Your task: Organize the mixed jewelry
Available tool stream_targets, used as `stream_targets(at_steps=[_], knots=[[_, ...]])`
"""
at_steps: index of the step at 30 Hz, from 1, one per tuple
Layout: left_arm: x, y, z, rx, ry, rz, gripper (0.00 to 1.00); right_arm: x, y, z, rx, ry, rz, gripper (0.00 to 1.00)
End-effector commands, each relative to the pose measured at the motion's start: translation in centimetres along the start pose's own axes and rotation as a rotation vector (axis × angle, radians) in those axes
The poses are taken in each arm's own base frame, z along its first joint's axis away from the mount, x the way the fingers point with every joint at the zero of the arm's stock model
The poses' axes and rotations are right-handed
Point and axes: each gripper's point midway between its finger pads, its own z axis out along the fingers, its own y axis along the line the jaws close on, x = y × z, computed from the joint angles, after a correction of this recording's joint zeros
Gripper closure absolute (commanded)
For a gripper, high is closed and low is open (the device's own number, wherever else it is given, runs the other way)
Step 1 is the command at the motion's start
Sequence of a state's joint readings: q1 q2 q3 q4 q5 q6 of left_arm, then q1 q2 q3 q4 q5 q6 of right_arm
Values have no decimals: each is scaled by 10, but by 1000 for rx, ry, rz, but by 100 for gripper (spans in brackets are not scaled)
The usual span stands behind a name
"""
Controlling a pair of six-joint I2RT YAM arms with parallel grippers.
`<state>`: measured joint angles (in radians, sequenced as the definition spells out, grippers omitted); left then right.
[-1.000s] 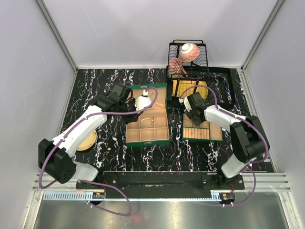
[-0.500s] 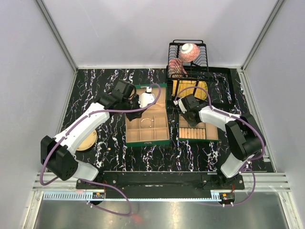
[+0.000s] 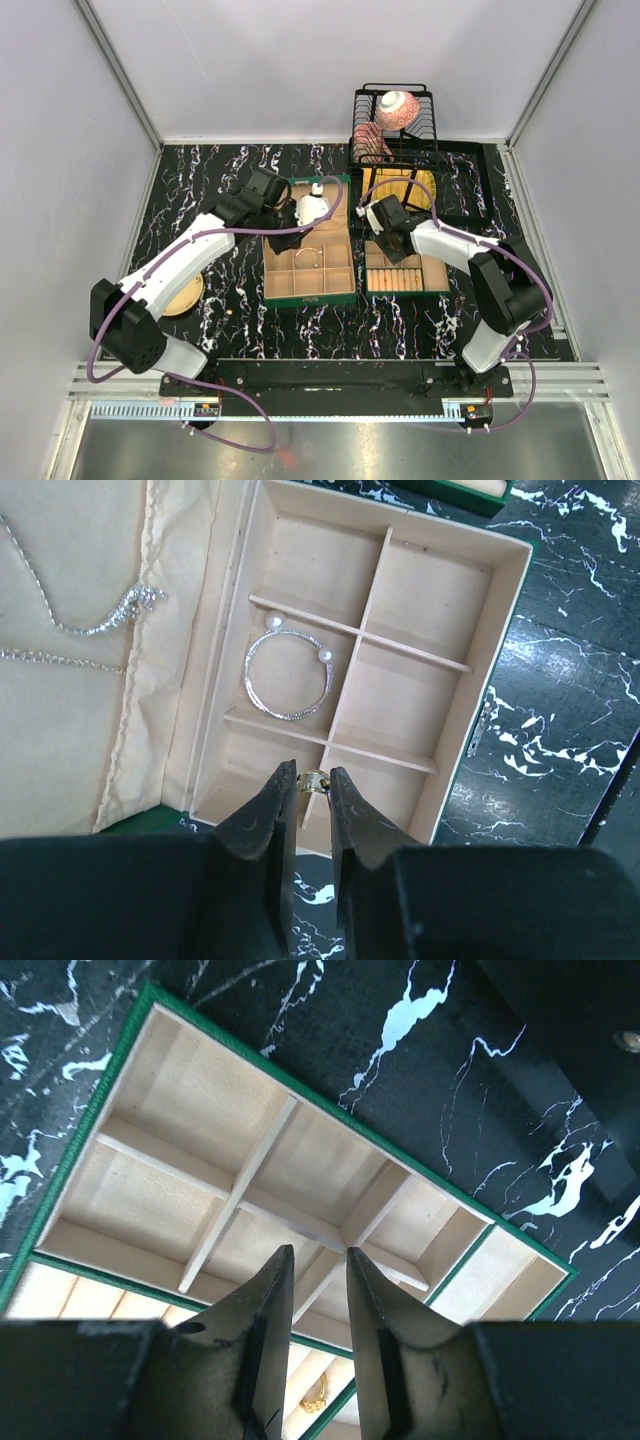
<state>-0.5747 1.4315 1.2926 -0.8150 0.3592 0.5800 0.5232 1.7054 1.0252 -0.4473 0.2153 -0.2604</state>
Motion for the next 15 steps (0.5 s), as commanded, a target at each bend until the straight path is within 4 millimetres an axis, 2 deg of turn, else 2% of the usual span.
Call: stream_targets(at_steps=[1, 9, 15], knots=[[-30, 3, -3, -8, -69, 20, 100, -28, 4, -10, -27, -64, 43, 66], [-59, -4, 9, 26, -105, 53, 100, -39, -6, -41, -7, -125, 83, 58], [-90, -11, 28, 70, -164, 46, 100, -38, -48, -67, 127, -175, 146, 53]])
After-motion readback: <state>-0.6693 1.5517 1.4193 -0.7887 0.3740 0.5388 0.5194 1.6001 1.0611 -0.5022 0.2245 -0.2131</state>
